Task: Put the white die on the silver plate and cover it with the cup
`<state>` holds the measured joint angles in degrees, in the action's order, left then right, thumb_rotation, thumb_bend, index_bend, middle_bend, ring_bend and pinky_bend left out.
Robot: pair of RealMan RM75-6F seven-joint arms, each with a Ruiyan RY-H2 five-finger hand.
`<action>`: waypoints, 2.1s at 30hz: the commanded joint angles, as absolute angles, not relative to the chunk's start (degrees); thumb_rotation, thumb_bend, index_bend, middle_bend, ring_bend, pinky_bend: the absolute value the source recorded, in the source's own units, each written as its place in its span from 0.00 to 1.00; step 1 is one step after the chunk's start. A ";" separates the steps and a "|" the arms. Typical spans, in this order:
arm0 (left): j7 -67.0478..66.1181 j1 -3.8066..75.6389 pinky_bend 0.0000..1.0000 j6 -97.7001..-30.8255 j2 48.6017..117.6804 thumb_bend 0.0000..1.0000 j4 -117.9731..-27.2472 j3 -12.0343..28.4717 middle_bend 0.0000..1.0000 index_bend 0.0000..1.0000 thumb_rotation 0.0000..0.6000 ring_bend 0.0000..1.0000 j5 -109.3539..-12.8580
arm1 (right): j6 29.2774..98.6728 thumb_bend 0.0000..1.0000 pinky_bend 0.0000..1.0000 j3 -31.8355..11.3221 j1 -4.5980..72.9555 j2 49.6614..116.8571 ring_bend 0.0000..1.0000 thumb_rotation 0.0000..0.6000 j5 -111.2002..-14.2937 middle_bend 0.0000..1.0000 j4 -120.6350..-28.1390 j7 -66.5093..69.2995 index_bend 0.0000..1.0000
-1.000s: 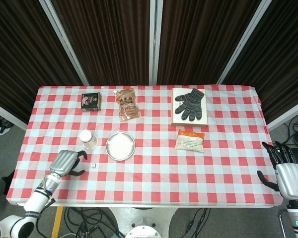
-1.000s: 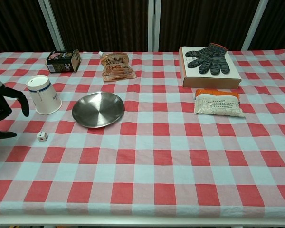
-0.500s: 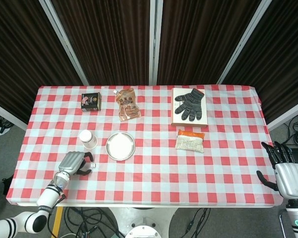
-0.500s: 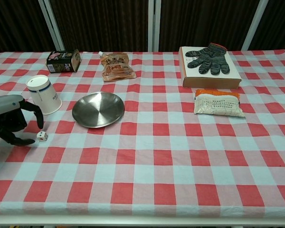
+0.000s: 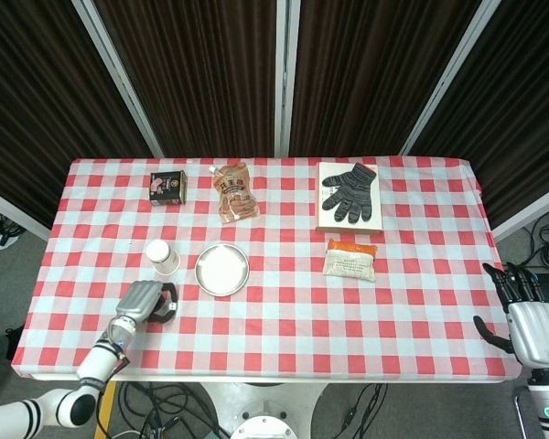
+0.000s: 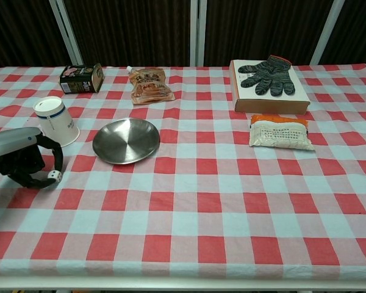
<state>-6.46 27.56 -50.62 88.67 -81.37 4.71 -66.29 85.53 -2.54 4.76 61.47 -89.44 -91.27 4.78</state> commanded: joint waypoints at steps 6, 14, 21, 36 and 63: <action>-5.53 28.44 0.98 -54.73 89.79 0.40 -83.18 5.20 0.99 0.60 1.00 0.97 -72.33 | 85.42 0.22 0.06 -2.52 4.89 61.47 0.00 1.00 -89.62 0.16 -91.22 4.86 0.08; -15.37 34.58 0.98 -53.04 93.29 0.41 -83.01 9.67 0.98 0.55 1.00 0.97 -69.32 | 85.75 0.22 0.06 -2.42 4.49 61.40 0.00 1.00 -89.32 0.16 -90.99 5.16 0.08; -24.08 40.01 0.98 -50.26 97.42 0.41 -79.23 12.67 0.98 0.52 1.00 0.97 -61.28 | 86.45 0.22 0.06 -2.31 3.82 61.33 0.00 1.00 -89.06 0.16 -90.44 5.79 0.08; -24.64 36.81 0.93 -62.73 94.71 0.26 -84.62 10.33 0.84 0.23 1.00 0.88 -64.28 | 86.68 0.22 0.06 -2.46 3.76 61.26 0.00 1.00 -89.25 0.16 -90.11 6.41 0.08; 23.02 28.27 0.20 -56.53 92.77 0.09 -67.78 13.02 0.16 0.23 1.00 0.09 -64.84 | 86.65 0.22 0.07 -2.99 4.21 60.09 0.00 1.00 -89.30 0.16 -90.84 5.27 0.08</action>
